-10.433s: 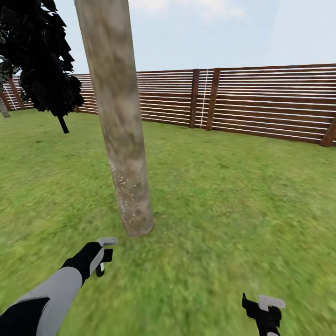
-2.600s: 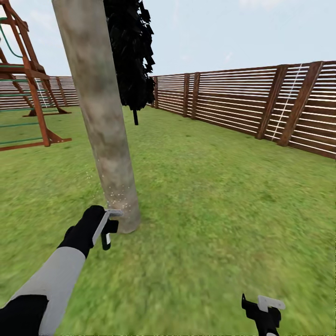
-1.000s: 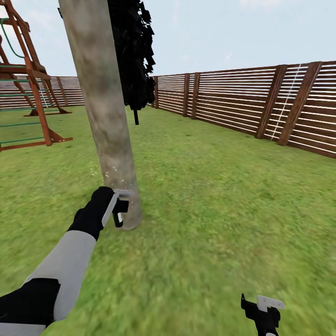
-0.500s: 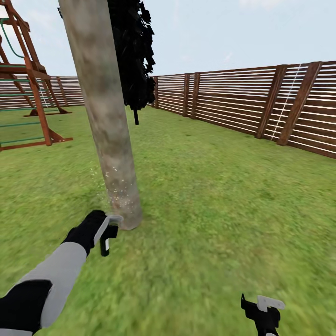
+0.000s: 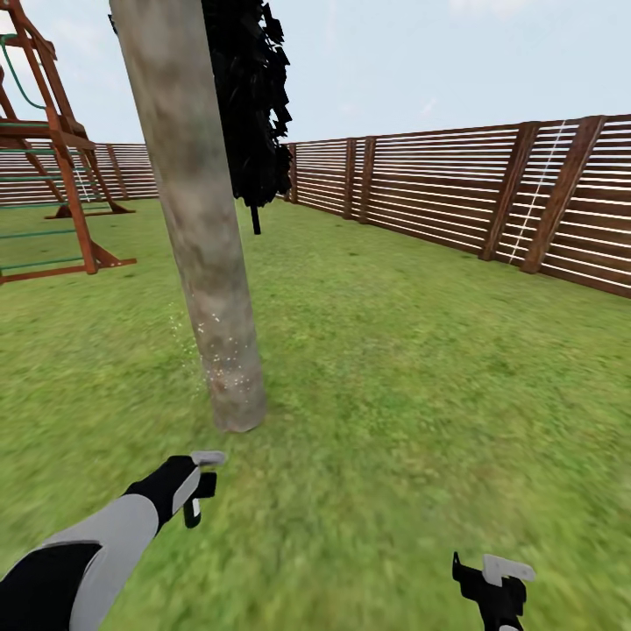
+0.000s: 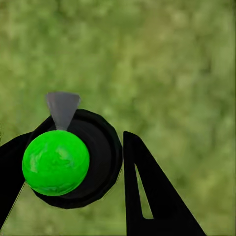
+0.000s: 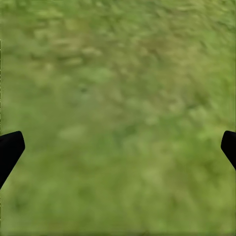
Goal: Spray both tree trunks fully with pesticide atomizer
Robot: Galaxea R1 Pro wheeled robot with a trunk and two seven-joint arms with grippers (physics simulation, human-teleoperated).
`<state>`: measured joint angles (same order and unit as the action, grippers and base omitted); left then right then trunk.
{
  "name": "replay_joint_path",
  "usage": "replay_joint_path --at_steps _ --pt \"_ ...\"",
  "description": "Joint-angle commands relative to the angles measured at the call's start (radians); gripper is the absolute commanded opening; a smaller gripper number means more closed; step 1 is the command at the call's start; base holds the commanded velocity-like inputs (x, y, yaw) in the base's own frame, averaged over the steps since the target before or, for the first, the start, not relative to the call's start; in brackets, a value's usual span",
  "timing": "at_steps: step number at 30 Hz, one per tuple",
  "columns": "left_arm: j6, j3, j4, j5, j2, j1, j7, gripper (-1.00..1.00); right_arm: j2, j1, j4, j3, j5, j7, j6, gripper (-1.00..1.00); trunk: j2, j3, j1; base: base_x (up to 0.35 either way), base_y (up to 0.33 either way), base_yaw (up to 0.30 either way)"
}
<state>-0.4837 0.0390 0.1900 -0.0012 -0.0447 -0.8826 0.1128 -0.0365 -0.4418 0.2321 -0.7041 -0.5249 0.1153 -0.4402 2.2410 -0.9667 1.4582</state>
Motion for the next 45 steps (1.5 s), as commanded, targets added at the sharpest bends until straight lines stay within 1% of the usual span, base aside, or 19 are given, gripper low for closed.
replay_joint_path --at_steps 1,4,9,11,12,13,15,19,23,26,35,45 --pt "0.005 0.001 0.000 0.000 -0.003 0.001 0.002 -1.00 0.000 0.000 -0.008 0.000 0.000 0.000 0.000 1.00 0.000 0.000 0.000 0.191 -0.101 0.000" --pt "0.008 0.001 0.001 0.001 -0.003 0.002 0.006 -1.00 0.000 0.000 -0.016 0.000 0.000 0.001 0.000 1.00 0.000 0.000 0.000 0.234 -0.157 0.000" --pt "0.009 0.001 0.002 0.004 0.003 0.002 0.003 -1.00 0.000 0.000 -0.019 0.000 0.000 0.001 0.000 1.00 0.000 0.000 0.000 0.119 -0.246 0.040" --pt "0.010 0.010 0.003 0.004 0.003 0.002 0.003 -1.00 0.001 0.000 -0.019 0.000 0.000 0.001 0.000 1.00 0.000 0.000 0.000 0.013 -0.271 0.208" --pt "0.011 0.029 0.003 0.004 0.001 0.002 0.003 -1.00 0.001 0.000 -0.019 0.000 0.000 0.001 0.000 1.00 0.000 0.000 0.000 0.003 -0.273 0.260" --pt "0.011 0.039 0.003 0.004 0.000 0.002 0.004 -1.00 0.001 0.000 -0.019 0.000 0.000 0.001 0.000 1.00 0.000 0.000 0.000 0.001 -0.274 0.270" --pt "0.012 0.045 0.003 0.004 -0.001 0.002 0.004 -1.00 0.001 0.000 -0.019 0.000 0.000 0.001 0.000 1.00 0.000 0.000 0.000 0.001 -0.274 0.275" --pt "0.013 0.047 0.003 0.004 -0.004 0.002 0.005 -1.00 0.001 0.000 -0.019 0.000 0.000 0.001 0.000 1.00 0.000 0.000 0.000 0.086 -0.270 0.277" --pt "0.015 0.047 0.005 0.004 -0.001 0.002 0.006 -1.00 0.001 0.000 -0.019 0.000 0.000 0.001 0.000 1.00 0.000 0.000 0.000 0.176 -0.245 0.235" --pt "0.016 0.047 0.004 0.004 -0.002 0.002 0.006 -1.00 0.001 0.000 -0.019 0.000 0.000 0.001 0.000 1.00 0.000 0.000 0.000 0.212 -0.219 0.029" --pt "0.017 0.047 0.005 0.004 0.005 0.002 0.007 -1.00 0.001 0.000 -0.020 0.000 0.000 0.001 0.000 1.00 0.000 0.000 0.000 0.258 -0.181 0.021" --pt "0.016 0.048 0.005 0.004 0.005 0.002 0.010 -1.00 0.001 0.000 -0.020 0.000 0.000 0.001 0.000 1.00 0.000 0.000 0.000 0.129 -0.250 0.260"
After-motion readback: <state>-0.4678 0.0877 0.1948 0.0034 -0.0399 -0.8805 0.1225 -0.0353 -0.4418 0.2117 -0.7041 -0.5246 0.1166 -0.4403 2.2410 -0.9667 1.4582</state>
